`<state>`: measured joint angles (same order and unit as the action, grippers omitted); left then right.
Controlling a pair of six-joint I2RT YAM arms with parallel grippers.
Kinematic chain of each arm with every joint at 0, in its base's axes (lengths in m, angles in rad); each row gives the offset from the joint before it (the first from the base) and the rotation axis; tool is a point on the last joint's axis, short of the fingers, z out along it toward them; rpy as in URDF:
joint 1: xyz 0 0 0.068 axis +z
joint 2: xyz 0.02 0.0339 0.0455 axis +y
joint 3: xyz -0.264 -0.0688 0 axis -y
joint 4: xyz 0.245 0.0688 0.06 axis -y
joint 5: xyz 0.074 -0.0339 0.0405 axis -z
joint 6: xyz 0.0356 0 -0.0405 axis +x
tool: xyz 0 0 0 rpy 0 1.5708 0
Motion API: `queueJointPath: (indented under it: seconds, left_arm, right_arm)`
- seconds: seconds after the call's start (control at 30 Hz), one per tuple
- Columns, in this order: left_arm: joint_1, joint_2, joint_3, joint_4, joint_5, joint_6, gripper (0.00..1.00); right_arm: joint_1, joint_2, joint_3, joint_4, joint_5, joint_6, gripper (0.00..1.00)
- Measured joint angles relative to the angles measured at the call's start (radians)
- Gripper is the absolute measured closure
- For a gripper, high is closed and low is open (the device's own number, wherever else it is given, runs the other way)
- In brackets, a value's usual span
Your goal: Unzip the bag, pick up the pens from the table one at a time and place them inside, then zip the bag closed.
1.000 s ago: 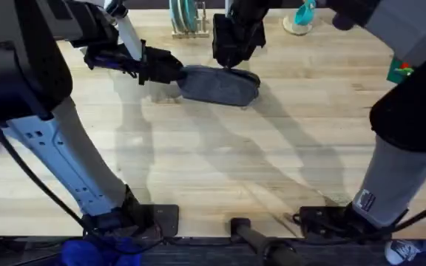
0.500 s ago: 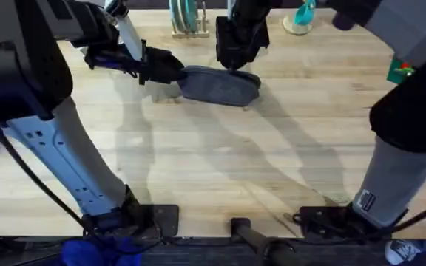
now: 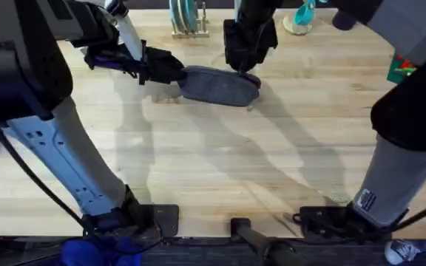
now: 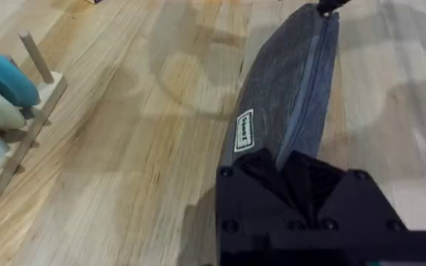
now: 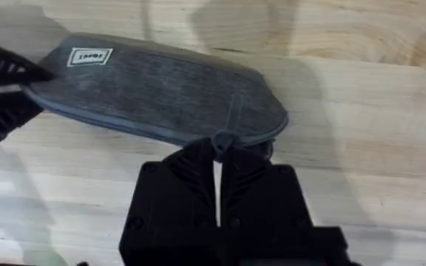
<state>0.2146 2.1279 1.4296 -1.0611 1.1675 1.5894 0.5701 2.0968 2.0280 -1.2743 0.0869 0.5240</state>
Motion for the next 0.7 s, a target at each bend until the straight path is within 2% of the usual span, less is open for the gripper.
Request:
queueJointPath:
  seconds: [0.3,0.7]
  left_arm:
    - [-0.002,0.000,0.000,-0.001,-0.001,0.000,0.960]
    - [-0.003,0.000,0.000,-0.001,-0.001,0.000,0.960]
  right_arm:
    - [-0.019,0.000,-0.087,0.054,-0.005,0.015,0.968]
    - [-0.039,0.000,-0.100,0.046,-0.008,0.022,0.968]
